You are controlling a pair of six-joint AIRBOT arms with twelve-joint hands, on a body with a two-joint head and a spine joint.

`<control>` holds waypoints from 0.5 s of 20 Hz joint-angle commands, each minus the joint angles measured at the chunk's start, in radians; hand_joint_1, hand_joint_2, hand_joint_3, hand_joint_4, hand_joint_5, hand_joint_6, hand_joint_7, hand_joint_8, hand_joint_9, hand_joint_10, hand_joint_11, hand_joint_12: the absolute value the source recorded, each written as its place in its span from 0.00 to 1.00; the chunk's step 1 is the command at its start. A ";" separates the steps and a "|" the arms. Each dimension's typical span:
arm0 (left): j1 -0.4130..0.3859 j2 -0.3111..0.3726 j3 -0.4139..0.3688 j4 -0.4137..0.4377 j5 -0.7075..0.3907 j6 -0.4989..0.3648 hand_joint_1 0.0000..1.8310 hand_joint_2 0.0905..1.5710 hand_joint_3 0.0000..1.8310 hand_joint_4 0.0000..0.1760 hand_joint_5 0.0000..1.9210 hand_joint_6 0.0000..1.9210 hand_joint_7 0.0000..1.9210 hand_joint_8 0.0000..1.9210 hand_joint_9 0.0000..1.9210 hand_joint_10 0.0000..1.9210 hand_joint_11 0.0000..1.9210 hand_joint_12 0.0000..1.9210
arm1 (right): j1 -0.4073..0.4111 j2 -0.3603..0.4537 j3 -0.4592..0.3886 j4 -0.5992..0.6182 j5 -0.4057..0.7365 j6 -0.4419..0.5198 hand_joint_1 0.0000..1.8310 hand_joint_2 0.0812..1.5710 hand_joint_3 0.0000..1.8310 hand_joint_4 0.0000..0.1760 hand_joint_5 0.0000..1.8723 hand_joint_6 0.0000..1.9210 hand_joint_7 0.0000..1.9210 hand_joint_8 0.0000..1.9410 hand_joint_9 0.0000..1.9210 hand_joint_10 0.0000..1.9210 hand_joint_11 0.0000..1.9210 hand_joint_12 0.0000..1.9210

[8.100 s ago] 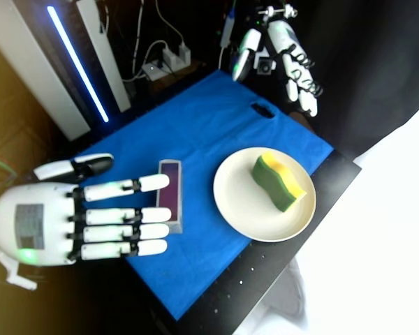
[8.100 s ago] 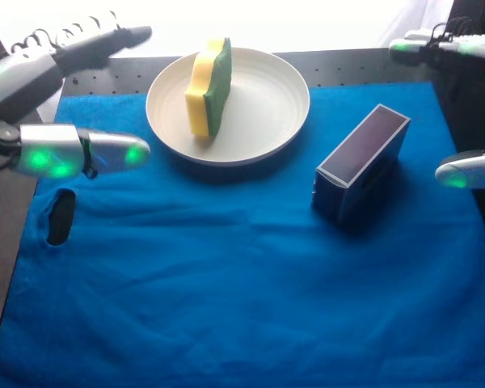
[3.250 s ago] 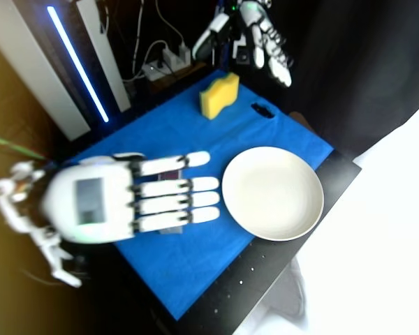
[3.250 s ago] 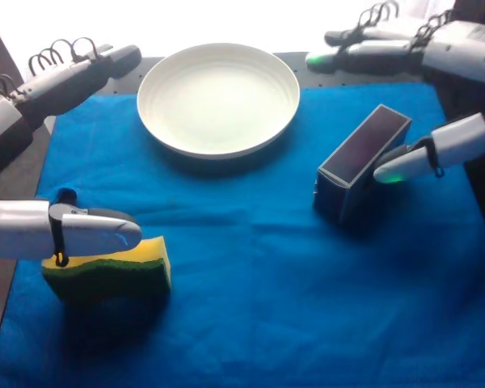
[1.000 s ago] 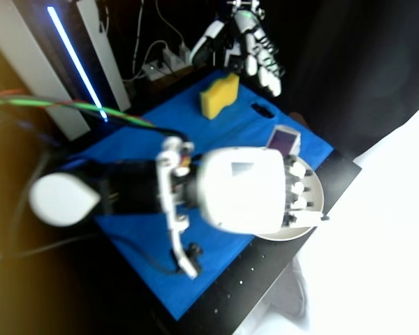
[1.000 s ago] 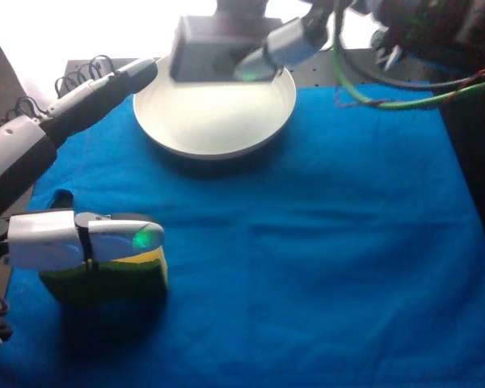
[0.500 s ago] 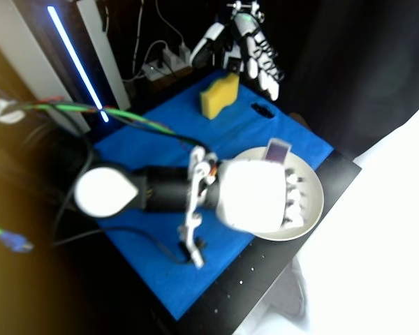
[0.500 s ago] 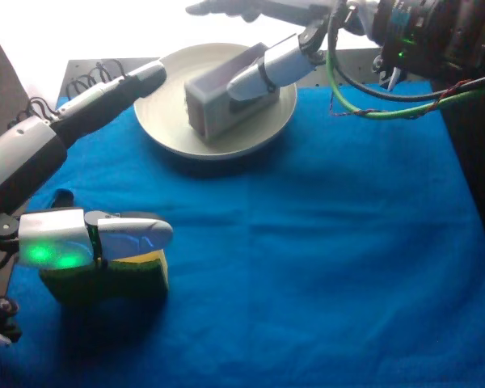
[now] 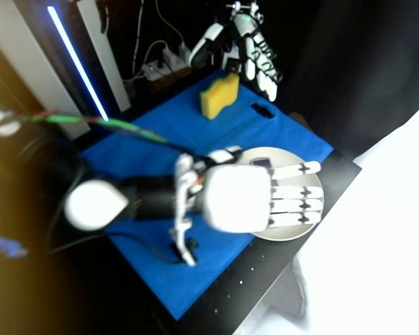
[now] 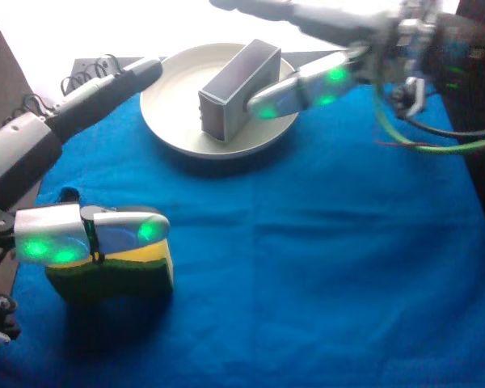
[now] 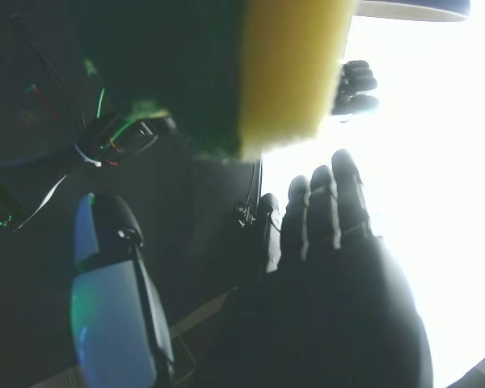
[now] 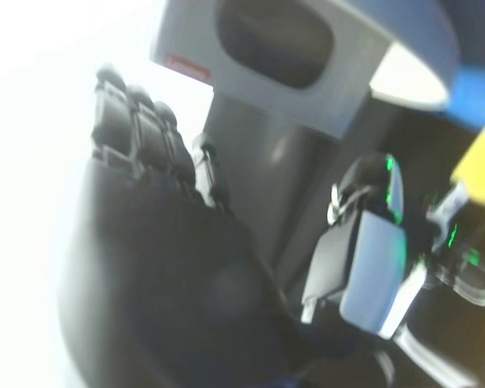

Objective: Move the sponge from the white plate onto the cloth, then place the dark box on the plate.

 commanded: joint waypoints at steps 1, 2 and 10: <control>-0.001 0.012 -0.004 -0.006 -0.146 -0.007 0.35 0.53 0.00 0.65 0.05 0.00 0.07 0.00 0.05 0.00 0.00 0.15 | -0.009 0.033 -0.032 0.122 0.184 0.009 0.35 0.47 0.00 1.00 0.00 0.00 0.00 0.00 0.00 0.00 0.01 0.01; 0.011 0.021 -0.010 -0.012 -0.158 -0.007 0.35 0.53 0.00 0.69 0.05 0.00 0.07 0.00 0.05 0.00 0.00 0.17 | -0.033 0.079 -0.087 0.190 0.245 -0.017 0.36 0.47 0.00 1.00 0.00 0.00 0.00 0.00 0.00 0.00 0.00 0.00; 0.139 0.096 -0.093 -0.117 -0.357 0.041 0.39 0.53 0.00 0.52 0.06 0.00 0.01 0.00 0.00 0.00 0.00 0.17 | -0.384 0.439 -0.591 0.588 0.743 -0.313 0.39 0.47 0.00 1.00 0.00 0.00 0.00 0.00 0.00 0.00 0.00 0.00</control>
